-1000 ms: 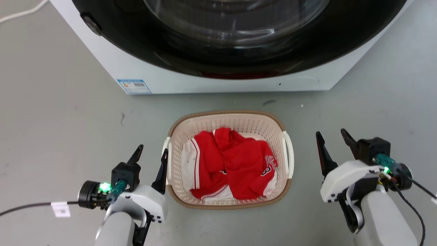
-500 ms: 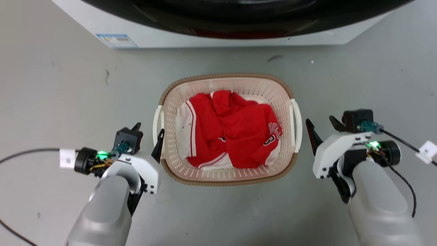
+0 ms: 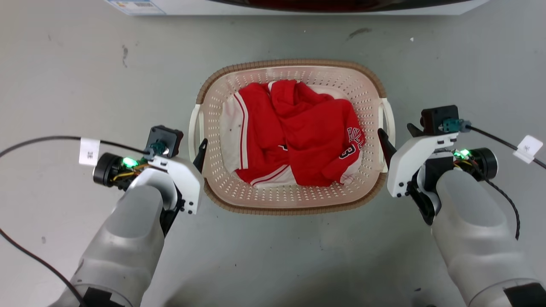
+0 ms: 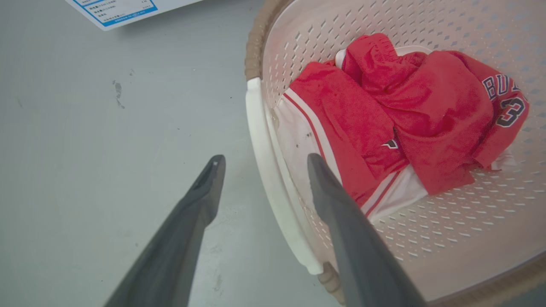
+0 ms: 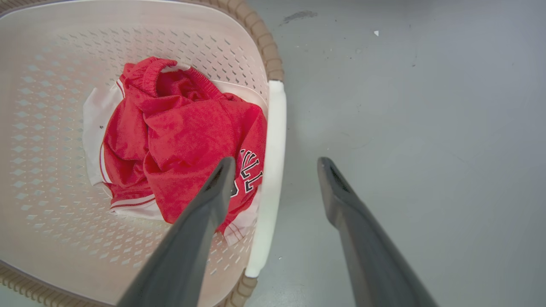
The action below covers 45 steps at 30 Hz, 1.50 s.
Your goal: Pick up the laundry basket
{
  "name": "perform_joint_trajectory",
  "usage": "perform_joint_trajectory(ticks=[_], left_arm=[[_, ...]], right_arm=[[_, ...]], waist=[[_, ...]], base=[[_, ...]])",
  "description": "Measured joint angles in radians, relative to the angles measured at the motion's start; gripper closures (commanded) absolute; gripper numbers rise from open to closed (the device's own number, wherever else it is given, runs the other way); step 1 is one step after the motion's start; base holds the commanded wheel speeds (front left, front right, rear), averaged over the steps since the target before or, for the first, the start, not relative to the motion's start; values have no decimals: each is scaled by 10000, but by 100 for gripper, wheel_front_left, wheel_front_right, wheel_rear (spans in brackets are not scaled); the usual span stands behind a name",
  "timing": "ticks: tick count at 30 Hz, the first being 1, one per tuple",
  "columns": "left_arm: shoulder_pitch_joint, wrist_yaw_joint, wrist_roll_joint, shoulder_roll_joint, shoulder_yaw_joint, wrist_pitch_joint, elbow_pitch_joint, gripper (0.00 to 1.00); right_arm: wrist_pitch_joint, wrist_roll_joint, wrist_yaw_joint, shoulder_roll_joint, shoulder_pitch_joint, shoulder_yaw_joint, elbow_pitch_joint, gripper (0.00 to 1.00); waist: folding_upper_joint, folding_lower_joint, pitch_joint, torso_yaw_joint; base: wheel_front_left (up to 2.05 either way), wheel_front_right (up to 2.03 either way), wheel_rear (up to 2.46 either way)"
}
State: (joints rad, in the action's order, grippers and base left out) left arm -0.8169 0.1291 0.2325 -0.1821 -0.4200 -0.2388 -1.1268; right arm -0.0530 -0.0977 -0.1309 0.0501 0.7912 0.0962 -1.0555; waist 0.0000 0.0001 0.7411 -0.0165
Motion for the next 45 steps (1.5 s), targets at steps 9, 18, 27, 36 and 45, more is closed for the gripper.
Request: perform_joint_trajectory(ticks=[9,18,27,36,45], left_arm=[[-774,2,1367,21,-1235,917,-261,0],[-1231,2,2610,-418,-2775,1893,82,0],[-1556,2,3513,-731,-3827,2004,234,0],[-1773,2,4163,-809,-4646,1919,180,0],[-1805,23,5125,-993,-5474,2188,472,100]], right_arm=[[370,-188,0,0,909,320,-970,0],[717,-339,0,0,1537,606,-1567,0],[800,-512,0,0,1828,802,-1848,0],[851,-669,0,0,1974,846,-2031,0],[1099,-504,2,-48,2015,1208,-2157,100]], waist=[[0,0,542,156],[0,-1,985,229],[0,0,1272,252],[0,-1,1381,279],[0,-1,1367,252]], base=[[0,0,0],[0,0,0],[0,0,0],[0,0,0],[0,0,0]])
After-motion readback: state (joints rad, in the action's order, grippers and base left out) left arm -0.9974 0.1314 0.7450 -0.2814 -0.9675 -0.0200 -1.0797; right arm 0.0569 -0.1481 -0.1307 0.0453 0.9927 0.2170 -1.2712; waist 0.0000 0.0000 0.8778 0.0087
